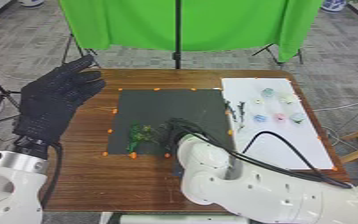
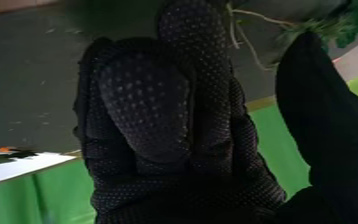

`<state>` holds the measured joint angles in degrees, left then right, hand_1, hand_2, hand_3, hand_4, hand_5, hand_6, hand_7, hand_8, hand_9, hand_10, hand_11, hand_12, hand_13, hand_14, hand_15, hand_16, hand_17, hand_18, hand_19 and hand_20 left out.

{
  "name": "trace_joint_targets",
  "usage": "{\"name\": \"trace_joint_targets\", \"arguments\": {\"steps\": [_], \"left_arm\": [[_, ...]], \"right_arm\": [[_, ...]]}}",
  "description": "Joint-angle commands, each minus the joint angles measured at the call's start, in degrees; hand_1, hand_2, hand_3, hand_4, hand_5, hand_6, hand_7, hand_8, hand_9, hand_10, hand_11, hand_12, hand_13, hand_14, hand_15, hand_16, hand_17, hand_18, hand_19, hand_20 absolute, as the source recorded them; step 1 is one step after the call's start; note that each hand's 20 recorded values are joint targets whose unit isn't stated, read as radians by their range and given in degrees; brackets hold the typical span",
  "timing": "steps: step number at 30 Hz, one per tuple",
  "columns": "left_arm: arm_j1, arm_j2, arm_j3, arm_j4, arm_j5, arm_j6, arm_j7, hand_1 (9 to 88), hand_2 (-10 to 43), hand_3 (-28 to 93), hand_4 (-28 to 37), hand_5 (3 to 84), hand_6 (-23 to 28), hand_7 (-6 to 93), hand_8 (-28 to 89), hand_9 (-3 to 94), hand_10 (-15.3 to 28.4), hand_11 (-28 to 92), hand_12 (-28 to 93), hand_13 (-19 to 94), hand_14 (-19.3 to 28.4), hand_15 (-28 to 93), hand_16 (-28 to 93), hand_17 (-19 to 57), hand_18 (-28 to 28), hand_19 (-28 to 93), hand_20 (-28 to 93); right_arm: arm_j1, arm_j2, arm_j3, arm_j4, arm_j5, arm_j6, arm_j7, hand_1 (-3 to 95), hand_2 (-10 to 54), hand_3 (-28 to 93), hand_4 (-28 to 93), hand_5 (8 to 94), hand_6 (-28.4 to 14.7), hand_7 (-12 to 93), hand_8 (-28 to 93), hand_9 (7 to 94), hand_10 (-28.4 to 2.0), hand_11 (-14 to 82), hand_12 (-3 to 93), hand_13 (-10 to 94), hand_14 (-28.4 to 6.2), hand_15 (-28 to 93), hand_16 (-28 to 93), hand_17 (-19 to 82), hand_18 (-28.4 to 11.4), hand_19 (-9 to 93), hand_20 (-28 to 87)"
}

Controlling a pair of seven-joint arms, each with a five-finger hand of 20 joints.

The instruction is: Arrange flowers

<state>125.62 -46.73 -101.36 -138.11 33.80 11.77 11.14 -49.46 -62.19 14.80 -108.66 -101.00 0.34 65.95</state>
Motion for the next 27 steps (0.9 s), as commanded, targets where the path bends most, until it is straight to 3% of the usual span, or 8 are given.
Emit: {"name": "trace_joint_targets", "arguments": {"steps": [1,9,20,27], "left_arm": [[1.01,-0.07,-0.18,-0.07,-0.27,1.05,-0.54,22.0,7.8,78,-22.6,41.4,12.5,12.9,-8,34.7,22.8,33,11,24,28.4,55,-11,-9.6,28.0,62,4],[1.37,-0.18,-0.38,-0.32,-0.2,1.42,-0.71,22.0,7.8,78,-22.7,41.4,12.5,12.9,-8,34.7,22.8,33,11,24,28.4,55,-11,-9.6,28.0,62,4],[1.46,0.16,-0.09,-0.18,-0.44,1.65,-0.8,22.0,7.9,78,-22.7,41.4,12.5,13.0,-8,34.6,22.9,33,11,24,28.4,55,-11,-9.6,28.0,62,4],[0.39,0.52,0.55,0.05,-0.45,1.66,-0.78,21.9,7.9,78,-22.7,41.5,12.5,13.0,-8,34.7,23.0,33,11,24,28.4,55,-11,-9.6,28.0,62,3]], "right_arm": [[-1.69,-0.71,-0.02,-1.14,-1.26,-1.87,-0.08,33.6,-1.8,72,-22,73.2,-6.6,11,-11,92.6,-13.9,29.0,18.5,90,-6.9,58,18,47,-21.6,93,-5],[-3.14,-0.21,1.75,-2.68,-1.91,-2.09,-0.86,33.4,-1.3,72,-22,75.2,-6.6,11,-11,93.2,-13.9,28.9,18.5,91,-7.0,58,18,48,-21.6,93,-5],[1.2,2.65,-0.41,-4.96,-6.12,10.64,-5.58,33.0,-1.1,72,-22,75.7,-5.1,12,-11,93.7,-13.3,30.6,18.6,92,-6.4,58,19,49,-21.3,93,-4],[3.24,0.54,0.18,-2.87,1.41,7.14,-11.02,30.4,2.1,73,-22,68.2,-4.0,12,-11,93.4,-13.3,32.1,19.8,91,-7.2,61,20,46,-21.5,93,-6]]}}
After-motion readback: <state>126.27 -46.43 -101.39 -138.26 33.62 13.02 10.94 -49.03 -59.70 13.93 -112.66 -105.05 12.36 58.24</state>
